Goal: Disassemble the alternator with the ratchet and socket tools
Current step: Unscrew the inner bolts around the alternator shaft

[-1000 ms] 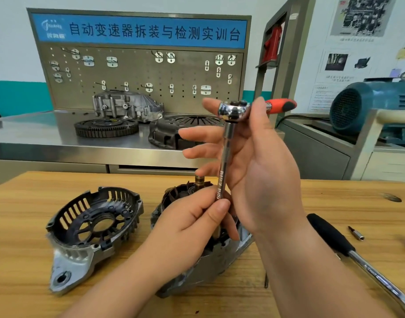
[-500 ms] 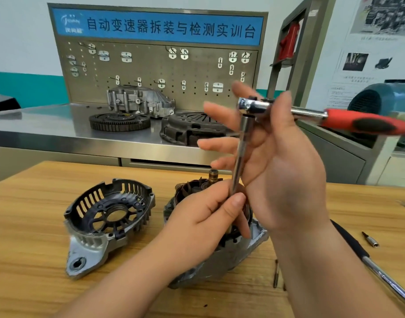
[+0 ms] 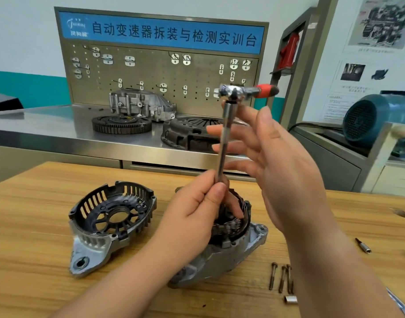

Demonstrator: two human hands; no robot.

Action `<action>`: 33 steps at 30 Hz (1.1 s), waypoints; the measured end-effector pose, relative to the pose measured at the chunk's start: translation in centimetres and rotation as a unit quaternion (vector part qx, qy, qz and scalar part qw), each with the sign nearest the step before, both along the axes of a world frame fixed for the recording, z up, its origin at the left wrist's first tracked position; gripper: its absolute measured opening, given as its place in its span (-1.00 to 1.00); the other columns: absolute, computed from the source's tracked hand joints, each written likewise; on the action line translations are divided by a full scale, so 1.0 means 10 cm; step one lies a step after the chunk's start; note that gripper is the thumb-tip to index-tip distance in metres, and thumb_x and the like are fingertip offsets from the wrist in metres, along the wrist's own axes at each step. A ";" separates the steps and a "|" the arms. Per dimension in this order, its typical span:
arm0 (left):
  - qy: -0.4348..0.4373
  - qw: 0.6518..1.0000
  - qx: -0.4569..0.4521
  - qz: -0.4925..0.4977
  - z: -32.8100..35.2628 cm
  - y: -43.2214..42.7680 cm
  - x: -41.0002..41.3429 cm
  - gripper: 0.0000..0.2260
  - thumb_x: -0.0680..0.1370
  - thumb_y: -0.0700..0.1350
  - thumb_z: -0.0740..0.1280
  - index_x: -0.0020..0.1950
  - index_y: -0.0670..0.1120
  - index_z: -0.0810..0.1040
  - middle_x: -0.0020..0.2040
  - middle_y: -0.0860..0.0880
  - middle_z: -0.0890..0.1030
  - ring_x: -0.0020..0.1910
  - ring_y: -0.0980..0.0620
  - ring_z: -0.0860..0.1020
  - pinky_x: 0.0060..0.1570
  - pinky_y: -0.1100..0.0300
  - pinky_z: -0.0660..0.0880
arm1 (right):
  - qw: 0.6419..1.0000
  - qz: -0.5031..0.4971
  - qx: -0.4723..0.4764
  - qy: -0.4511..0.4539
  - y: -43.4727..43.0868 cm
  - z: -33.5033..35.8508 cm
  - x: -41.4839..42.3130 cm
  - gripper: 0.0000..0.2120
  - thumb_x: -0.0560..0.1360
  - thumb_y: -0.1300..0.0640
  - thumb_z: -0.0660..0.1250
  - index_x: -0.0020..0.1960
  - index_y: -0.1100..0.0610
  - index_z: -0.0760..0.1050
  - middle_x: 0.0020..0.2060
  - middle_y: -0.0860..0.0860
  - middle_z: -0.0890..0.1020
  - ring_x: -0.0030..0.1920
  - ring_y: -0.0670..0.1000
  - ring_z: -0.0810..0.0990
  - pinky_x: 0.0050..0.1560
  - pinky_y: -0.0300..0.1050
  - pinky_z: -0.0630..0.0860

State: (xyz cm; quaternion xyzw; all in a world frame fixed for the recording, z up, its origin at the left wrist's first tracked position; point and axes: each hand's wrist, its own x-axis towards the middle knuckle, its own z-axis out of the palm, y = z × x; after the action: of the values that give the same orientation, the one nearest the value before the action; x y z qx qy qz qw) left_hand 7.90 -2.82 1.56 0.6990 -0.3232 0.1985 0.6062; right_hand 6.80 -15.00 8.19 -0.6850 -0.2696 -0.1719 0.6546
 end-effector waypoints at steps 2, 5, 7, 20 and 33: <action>-0.005 0.999 -0.034 -0.005 0.04 0.04 0.01 -0.82 0.59 0.02 0.13 -0.16 0.05 0.45 -0.32 -0.01 0.63 -0.20 0.04 0.59 -0.06 0.22 0.48 | 1.000 -0.018 -0.012 0.006 -0.07 0.04 0.01 -0.64 0.53 -0.20 0.06 0.08 -0.14 0.57 -0.01 -0.07 0.70 0.01 -0.05 0.66 -0.01 -0.02 0.60; 0.003 0.998 -0.058 0.011 0.10 0.12 0.03 -0.78 0.57 0.07 0.11 -0.21 0.07 0.45 -0.36 0.02 0.58 -0.26 0.02 0.55 -0.10 0.18 0.48 | 0.995 -0.065 -0.074 0.021 -0.19 0.07 -0.01 -0.67 0.53 -0.21 0.16 -0.06 -0.04 0.62 -0.13 -0.06 0.70 -0.11 -0.09 0.65 -0.16 -0.15 0.58; 0.016 0.997 -0.081 0.013 0.13 0.16 0.05 -0.77 0.57 0.02 0.10 -0.24 0.07 0.44 -0.40 0.04 0.51 -0.31 0.01 0.52 -0.16 0.21 0.44 | 0.977 -0.114 -0.176 0.021 -0.24 0.02 -0.06 -0.71 0.43 -0.17 0.26 -0.22 0.02 0.59 -0.29 -0.07 0.66 -0.29 -0.14 0.59 -0.26 -0.22 0.55; 0.066 0.978 -0.189 -0.057 0.27 0.22 -0.03 -0.73 0.66 -0.12 0.06 -0.23 -0.10 0.34 -0.45 0.08 0.33 -0.46 0.08 0.32 -0.43 0.27 0.37 | 0.804 -0.297 -0.514 0.034 -0.11 -0.75 -0.36 -0.61 0.41 -0.42 0.22 -0.11 -0.10 0.41 -0.26 -0.18 0.52 -0.26 -0.20 0.47 -0.34 -0.29 0.39; 0.066 0.978 -0.179 -0.090 0.34 0.30 -0.11 -0.75 0.66 -0.14 0.06 -0.21 -0.08 0.34 -0.45 0.08 0.32 -0.47 0.08 0.29 -0.45 0.26 0.34 | 0.864 -0.349 -0.362 -0.001 -0.04 -0.78 -0.33 -0.79 0.48 -0.13 0.36 -0.22 -0.01 0.51 -0.38 -0.13 0.56 -0.29 -0.13 0.53 -0.27 -0.11 0.51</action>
State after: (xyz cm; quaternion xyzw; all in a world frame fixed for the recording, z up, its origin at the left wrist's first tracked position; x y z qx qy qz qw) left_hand 6.80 0.22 4.95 0.5591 -0.3032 0.1512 0.7567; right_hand 3.54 -15.38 0.37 -0.9230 -0.0569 -0.2803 0.2576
